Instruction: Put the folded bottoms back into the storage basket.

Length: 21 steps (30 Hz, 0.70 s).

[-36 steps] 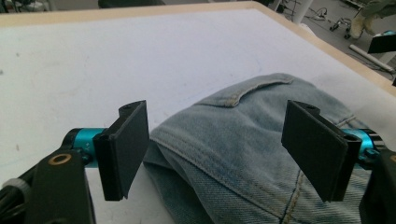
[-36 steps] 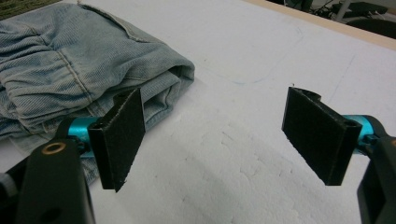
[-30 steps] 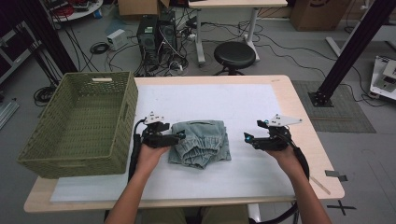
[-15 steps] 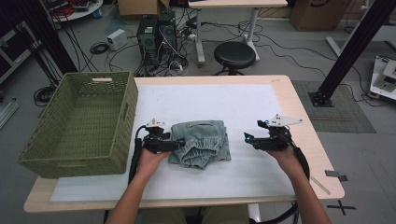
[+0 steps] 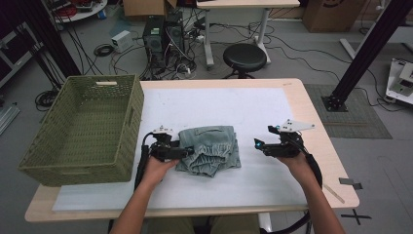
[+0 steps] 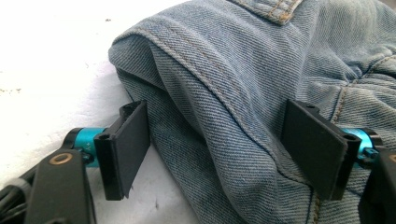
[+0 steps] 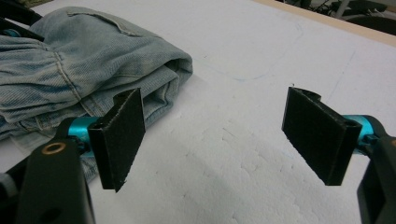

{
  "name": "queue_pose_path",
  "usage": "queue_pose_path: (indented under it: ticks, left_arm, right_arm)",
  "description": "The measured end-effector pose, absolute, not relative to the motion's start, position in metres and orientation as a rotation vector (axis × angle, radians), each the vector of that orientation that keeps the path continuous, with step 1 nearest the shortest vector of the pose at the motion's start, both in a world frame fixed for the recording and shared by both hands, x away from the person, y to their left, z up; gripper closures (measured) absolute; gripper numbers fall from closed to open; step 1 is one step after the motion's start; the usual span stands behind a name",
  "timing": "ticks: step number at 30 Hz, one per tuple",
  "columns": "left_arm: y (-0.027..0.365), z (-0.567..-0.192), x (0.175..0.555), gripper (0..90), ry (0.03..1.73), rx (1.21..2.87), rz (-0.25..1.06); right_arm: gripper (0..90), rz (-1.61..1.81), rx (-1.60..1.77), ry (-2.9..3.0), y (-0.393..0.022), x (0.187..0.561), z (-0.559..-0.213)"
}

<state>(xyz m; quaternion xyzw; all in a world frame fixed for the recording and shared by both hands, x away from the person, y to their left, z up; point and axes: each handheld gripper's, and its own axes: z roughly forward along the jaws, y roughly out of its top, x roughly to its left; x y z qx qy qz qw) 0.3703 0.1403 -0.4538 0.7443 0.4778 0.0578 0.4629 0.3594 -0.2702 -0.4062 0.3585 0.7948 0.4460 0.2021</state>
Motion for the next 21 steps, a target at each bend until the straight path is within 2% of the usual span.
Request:
queue_pose_path:
  ticks: [3, 7, 13, 16, 21]
  left_arm:
    - [0.139, -0.455, 0.370, 29.4, 1.159, 1.832, 0.152]
    - [0.137, -0.455, 0.369, 47.6, 1.141, 1.838, 0.132]
    - [0.137, -0.454, 0.367, 69.7, 1.125, 1.829, 0.158]
    - [0.136, -0.454, 0.365, 74.5, 1.109, 1.818, 0.177]
    - [0.136, -0.451, 0.360, 76.7, 1.053, 1.786, 0.221]
  right_arm:
    - [22.0, 1.247, 0.998, 2.218, -0.270, 0.359, -0.405]
    - [22.0, 1.248, 1.001, 2.218, -0.270, 0.359, -0.406]
    - [22.0, 1.248, 1.007, 2.218, -0.270, 0.360, -0.407]
    - [22.0, 1.249, 1.004, 2.218, -0.270, 0.360, -0.407]
    - [22.0, 1.254, 1.009, 2.214, -0.271, 0.359, -0.406]
